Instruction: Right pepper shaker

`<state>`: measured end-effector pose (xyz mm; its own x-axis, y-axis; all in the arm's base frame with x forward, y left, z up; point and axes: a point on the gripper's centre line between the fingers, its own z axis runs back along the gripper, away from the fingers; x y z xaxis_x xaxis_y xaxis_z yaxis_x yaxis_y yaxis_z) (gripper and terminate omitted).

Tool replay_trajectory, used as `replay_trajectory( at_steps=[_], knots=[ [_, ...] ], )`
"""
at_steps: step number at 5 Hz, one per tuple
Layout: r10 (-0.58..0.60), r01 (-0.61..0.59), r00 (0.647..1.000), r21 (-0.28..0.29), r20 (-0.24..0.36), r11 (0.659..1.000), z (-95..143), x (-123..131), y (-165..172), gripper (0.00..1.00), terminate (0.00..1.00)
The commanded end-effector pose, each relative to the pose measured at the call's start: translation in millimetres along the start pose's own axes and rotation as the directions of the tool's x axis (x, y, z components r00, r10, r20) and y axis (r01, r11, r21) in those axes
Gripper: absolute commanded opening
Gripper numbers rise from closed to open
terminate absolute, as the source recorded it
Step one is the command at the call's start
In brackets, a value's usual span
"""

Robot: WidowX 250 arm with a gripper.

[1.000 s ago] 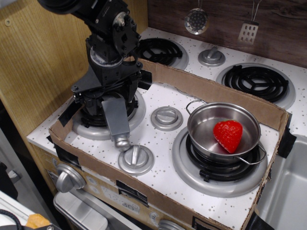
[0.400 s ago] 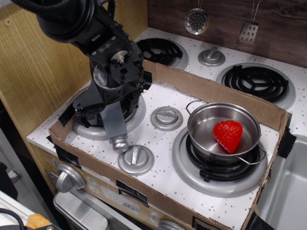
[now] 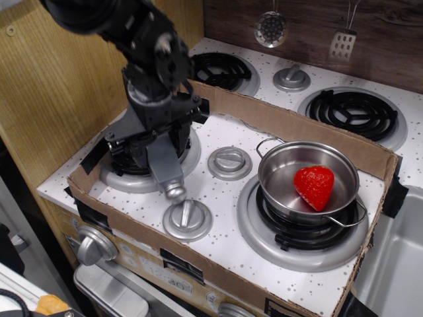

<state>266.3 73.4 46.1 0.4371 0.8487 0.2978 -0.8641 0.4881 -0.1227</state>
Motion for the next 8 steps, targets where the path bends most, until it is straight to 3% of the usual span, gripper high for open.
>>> replay_trajectory(
  at_steps=[1, 2, 4, 6, 7, 8],
  knots=[
    [0.038, -0.039, 0.981, -0.004, -0.188, 0.999, 18.7, 15.8, -11.8, 0.00, 0.00],
    [0.081, -0.063, 0.928, 0.061, -0.364, 0.996, 20.1, 17.3, -14.7, 0.00, 0.00],
    [0.074, 0.038, 0.783, 0.167, -0.617, 0.985, 8.2, 18.1, -23.0, 0.00, 0.00],
    [0.068, 0.081, 0.700, 0.173, -0.711, 0.982, -10.4, 4.9, -22.0, 0.00, 0.00],
    [0.058, 0.084, 0.701, 0.163, -0.710, 0.983, -19.4, 3.0, -18.9, 0.00, 0.00],
    [0.061, 0.074, 0.725, 0.166, -0.686, 0.983, -27.5, 9.8, -16.2, 0.00, 0.00]
  ],
)
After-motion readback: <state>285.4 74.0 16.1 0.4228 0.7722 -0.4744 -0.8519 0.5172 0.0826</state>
